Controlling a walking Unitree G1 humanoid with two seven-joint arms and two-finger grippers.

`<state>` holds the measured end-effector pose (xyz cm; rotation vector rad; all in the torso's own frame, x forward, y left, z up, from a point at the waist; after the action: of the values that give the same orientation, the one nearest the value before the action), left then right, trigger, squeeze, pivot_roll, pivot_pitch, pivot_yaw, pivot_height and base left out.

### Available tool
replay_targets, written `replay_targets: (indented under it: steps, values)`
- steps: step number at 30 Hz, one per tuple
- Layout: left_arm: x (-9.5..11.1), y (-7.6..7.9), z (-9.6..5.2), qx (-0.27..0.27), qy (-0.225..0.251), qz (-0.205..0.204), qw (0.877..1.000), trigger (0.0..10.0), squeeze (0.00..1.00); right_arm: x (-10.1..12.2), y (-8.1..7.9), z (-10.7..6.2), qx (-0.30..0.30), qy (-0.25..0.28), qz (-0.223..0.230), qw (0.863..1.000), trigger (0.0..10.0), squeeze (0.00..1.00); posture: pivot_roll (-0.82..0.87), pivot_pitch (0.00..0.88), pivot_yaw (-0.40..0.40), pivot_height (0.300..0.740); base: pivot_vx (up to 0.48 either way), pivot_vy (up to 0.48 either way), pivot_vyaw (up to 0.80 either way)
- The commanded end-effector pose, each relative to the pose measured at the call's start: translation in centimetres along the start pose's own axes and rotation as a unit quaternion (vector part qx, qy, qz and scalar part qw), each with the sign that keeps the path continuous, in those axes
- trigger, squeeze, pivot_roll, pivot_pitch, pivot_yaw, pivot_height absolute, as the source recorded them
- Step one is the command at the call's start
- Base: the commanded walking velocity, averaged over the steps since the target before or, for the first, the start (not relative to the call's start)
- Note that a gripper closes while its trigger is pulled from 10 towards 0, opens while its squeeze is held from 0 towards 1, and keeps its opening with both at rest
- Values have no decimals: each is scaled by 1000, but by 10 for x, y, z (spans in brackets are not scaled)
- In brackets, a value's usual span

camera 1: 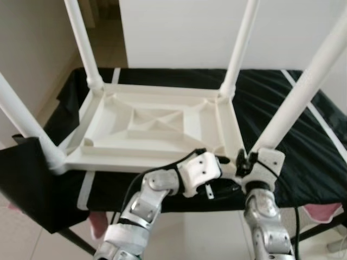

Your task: Building children table

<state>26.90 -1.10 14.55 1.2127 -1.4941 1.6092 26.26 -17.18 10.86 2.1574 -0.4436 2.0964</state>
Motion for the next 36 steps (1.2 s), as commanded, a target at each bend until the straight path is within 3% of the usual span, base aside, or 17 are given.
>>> replay_targets:
  steps: [1, 3, 4, 6, 12, 13, 21, 27, 36]
  values:
    - [0, -2, 2, 47, 0, -14, 999, 10000, 0, -4, 2, -2, 9, -9, 1, 1000, 10000, 1000, -112, 42, -23, 740, 0, 0, 0]
    - [0, -1, 2, 46, 0, -16, 999, 10000, 0, -3, 2, -3, 14, -6, 1, 1000, 10000, 1000, -112, 42, -23, 740, 0, 0, 0]
    - [15, -4, 4, 55, 43, -49, 996, 10000, 0, 0, 6, -6, 33, 1, 0, 999, 10000, 1000, -103, 42, -26, 740, 0, 0, 0]
    - [19, -4, 4, 58, 55, -58, 995, 10000, 0, 0, 9, -7, 39, 4, -2, 999, 10000, 1000, -101, 42, -27, 740, 0, 0, 0]
    - [21, -4, 1, 60, 51, -44, 996, 10000, 0, 4, 18, -11, 68, 14, 1, 998, 10000, 1000, -87, 43, -29, 740, 0, 0, 0]
    - [20, -5, 0, 62, 50, -43, 996, 10000, 0, 7, 24, -10, 80, 20, -3, 997, 10000, 8, -83, 40, -28, 740, 0, 0, 0]
    - [15, 3, -6, 55, 31, -31, 998, 10000, 0, 18, 37, -3, 147, 44, -22, 988, 10000, 0, -79, 36, -23, 740, 0, 0, 0]
    - [9, 8, -11, 43, 14, -18, 999, 10000, 0, 27, 33, 6, 230, 54, -45, 971, 10000, 0, -71, 29, -18, 740, 0, 0, 0]
    - [9, 8, -11, 43, 7, -13, 999, 10000, 0, 30, 32, 13, 275, 54, -55, 958, 10000, 0, -64, 23, -19, 740, 0, 0, 0]
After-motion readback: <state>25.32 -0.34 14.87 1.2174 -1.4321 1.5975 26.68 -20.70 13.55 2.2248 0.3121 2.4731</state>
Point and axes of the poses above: a point about 5 cm out from each wrist's last joint towards the gripper, its own z axis pointing out of the wrist towards the gripper, its own x axis along the axis of the wrist's last joint, y = z × x, the point moved 1 cm from there along z, pointing out of the wrist towards the gripper, and after that the axes turned 4 degrees about z, right-handed, at the moved point
